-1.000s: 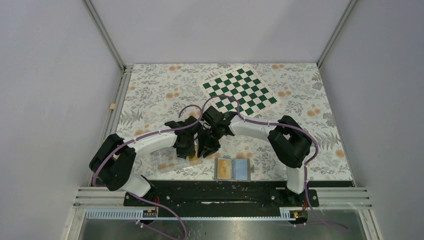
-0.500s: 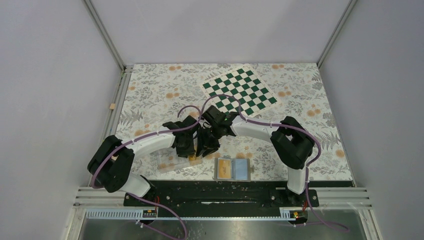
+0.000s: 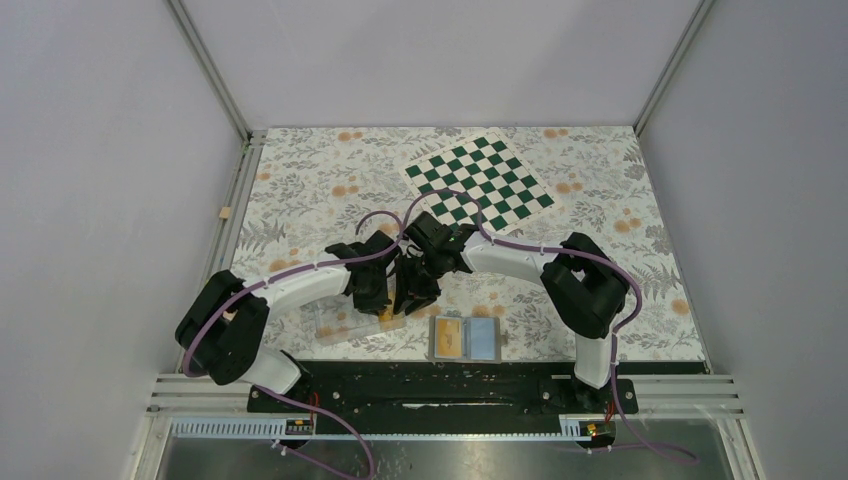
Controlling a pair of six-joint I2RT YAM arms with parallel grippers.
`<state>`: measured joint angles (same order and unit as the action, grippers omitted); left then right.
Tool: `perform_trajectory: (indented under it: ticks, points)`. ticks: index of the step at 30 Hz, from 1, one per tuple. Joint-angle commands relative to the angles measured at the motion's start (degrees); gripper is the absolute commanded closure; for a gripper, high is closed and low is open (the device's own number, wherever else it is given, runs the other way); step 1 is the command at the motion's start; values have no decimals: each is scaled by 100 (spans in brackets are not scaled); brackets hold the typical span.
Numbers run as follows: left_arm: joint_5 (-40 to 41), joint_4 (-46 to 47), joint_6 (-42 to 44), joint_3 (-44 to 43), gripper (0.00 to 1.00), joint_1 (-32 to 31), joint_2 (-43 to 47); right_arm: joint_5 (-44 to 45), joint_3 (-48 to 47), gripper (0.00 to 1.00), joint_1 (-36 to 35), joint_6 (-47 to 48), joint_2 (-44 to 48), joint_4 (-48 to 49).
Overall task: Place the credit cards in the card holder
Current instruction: Pick up the credit card from the storage box.
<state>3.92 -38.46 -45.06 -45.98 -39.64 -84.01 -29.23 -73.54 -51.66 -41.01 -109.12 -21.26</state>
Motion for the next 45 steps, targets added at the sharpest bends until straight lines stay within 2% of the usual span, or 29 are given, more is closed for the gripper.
perform_trajectory:
  ticks: [1, 4, 8, 15, 21, 31, 38, 45]
  points:
    - [-35, 222, -119, 145, 84, -44, 31, -73, 32, 60, -61, -12, 230, 85]
    - [122, 46, -231, 174, 75, -43, 238, -52, 41, 60, -55, -3, 251, 78]
    - [156, -2, -381, 276, 74, -35, 366, -47, 50, 60, -55, -3, 253, 78]
    - [-21, 269, -416, 379, 84, -32, -94, -74, 59, 61, -56, 10, 219, 79]
    - [-170, 431, -374, 442, 88, -44, -210, -87, 72, 62, -55, 4, 215, 85]
    - [-356, 584, -466, 370, 96, -43, 448, -85, 76, 62, -55, 17, 251, 80]
    - [-776, 900, -582, 411, 97, -18, 798, -83, 86, 62, -50, 15, 251, 84]
    - [-419, 399, -546, 275, 96, 6, 932, -91, 94, 63, -55, 12, 233, 81]
